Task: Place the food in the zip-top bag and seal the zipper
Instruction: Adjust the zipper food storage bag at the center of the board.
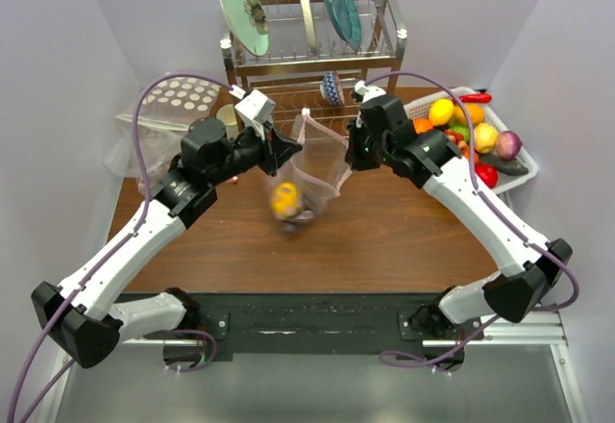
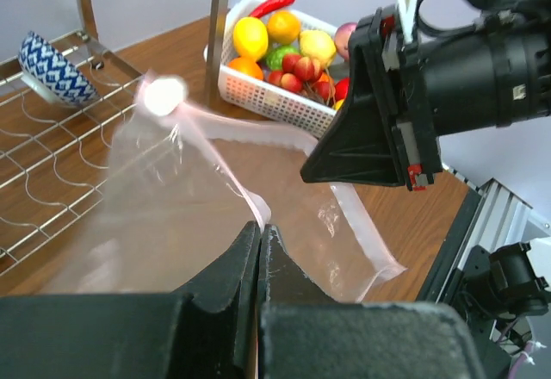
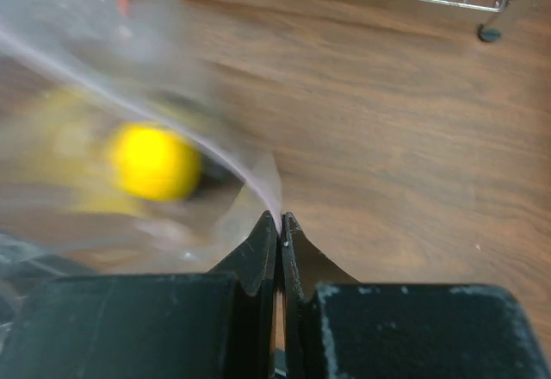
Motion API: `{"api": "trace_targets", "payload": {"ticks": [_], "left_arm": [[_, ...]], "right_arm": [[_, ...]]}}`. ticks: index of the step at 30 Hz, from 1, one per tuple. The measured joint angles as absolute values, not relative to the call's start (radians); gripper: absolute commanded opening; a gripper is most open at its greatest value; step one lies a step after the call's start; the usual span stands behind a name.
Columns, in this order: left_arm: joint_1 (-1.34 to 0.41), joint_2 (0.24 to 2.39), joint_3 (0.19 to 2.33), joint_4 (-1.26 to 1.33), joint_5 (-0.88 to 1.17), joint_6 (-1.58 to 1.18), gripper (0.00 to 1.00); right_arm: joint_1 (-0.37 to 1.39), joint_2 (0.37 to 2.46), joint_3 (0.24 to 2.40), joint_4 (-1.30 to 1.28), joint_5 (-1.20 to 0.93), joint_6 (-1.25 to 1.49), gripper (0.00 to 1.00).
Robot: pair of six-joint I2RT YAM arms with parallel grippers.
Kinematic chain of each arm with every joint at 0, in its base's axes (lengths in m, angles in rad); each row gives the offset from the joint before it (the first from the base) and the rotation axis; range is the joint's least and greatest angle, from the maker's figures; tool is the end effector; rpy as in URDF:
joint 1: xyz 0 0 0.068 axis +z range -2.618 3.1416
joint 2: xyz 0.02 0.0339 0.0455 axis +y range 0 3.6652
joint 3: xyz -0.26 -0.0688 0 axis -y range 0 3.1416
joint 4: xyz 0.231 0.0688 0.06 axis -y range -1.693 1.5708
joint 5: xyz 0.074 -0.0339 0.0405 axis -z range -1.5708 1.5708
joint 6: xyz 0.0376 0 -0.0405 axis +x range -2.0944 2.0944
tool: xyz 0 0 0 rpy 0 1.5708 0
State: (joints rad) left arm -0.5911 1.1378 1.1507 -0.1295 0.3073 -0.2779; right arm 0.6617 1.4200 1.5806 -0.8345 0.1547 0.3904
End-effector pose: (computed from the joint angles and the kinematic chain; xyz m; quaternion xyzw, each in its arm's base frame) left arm 0.2014 -0.1489 0.3997 0.2156 0.7134 -0.3802 0.5477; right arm 0.2294 0.1713 0.3974 -0.0883 0.8947 0.1568 0.4088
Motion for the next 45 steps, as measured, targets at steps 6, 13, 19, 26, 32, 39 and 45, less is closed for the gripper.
{"api": "trace_targets", "payload": {"ticks": [6,13,19,26,32,39,45], "left_arm": [[-0.591,1.151,1.155,-0.120,0.315,-0.278,0.00],[-0.591,1.166,1.155,-0.151,0.266,-0.270,0.00],[-0.582,1.165,1.169,-0.189,0.204,-0.266,0.00],[-0.567,1.134,1.208,-0.227,0.140,-0.240,0.00],[-0.563,1.136,1.227,-0.222,0.154,-0.223,0.00],[-0.563,1.248,1.218,-0.226,0.194,-0.225,0.00],[-0.563,1.292,1.180,-0.195,0.234,-0.244,0.00]], "right_arm": [[0.664,1.383,1.643,-0.864,0.166,0.376,0.00],[0.664,1.330,1.659,-0.827,0.146,0.374,0.00],[0.663,1.377,1.592,-0.773,0.075,0.393,0.00],[0.663,1.394,1.558,-0.733,0.035,0.411,0.46],[0.663,1.394,1.493,-0.718,0.059,0.408,0.61],[0.662,1.337,1.430,-0.733,0.144,0.398,0.69],[0.650,1.187,1.423,-0.756,0.275,0.381,0.78]]}}
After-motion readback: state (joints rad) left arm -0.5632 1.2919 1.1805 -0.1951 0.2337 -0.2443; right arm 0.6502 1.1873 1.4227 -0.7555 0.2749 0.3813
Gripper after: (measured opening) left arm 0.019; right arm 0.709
